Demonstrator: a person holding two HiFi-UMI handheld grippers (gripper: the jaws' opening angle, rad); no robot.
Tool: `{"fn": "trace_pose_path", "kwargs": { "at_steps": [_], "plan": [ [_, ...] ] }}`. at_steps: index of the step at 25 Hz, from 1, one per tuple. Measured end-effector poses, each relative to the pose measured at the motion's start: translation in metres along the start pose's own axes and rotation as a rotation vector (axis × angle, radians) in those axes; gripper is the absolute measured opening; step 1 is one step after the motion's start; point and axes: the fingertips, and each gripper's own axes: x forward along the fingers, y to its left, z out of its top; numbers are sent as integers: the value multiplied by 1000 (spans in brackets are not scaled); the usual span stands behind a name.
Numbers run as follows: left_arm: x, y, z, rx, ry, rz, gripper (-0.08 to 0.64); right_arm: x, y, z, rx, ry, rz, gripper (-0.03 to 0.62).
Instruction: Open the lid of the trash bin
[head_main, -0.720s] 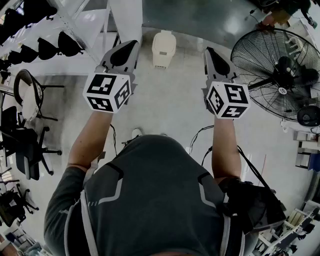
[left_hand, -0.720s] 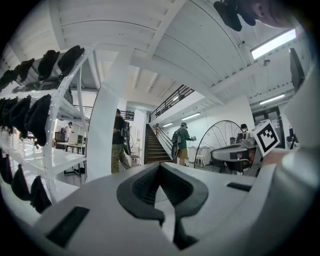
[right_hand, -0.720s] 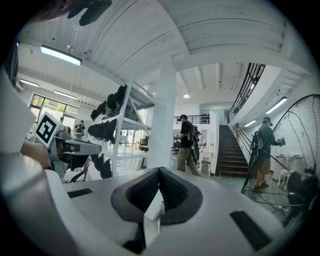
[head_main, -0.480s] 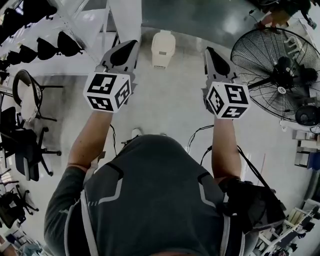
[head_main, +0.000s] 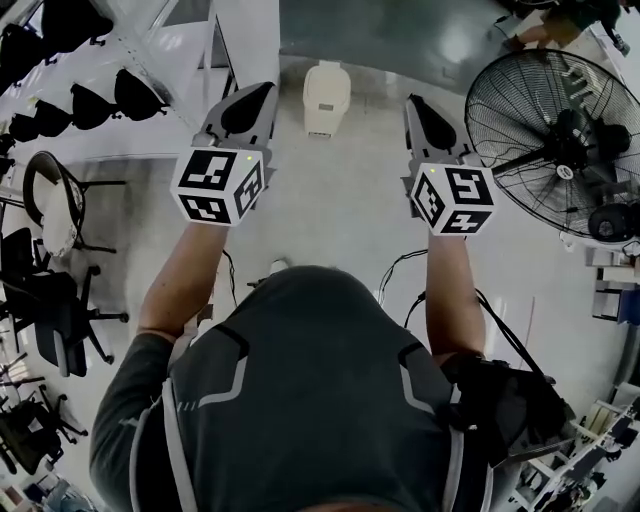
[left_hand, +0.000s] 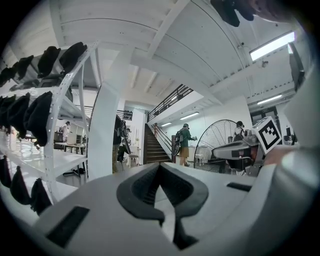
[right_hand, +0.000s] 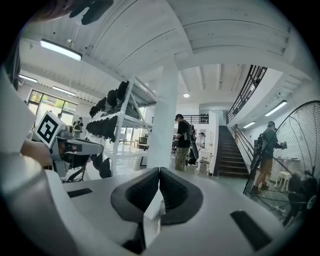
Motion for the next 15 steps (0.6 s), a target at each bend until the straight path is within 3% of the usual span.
{"fn": "trace_pose_path", "kwargs": {
  "at_steps": [6, 15],
  "plan": [
    [-5, 28, -7, -9, -14, -25, 9, 14, 18, 1, -10, 8, -28, 28],
    [0, 62, -17, -9, -10, 17, 9, 47, 18, -13, 35, 25, -6, 28]
  ]
}}
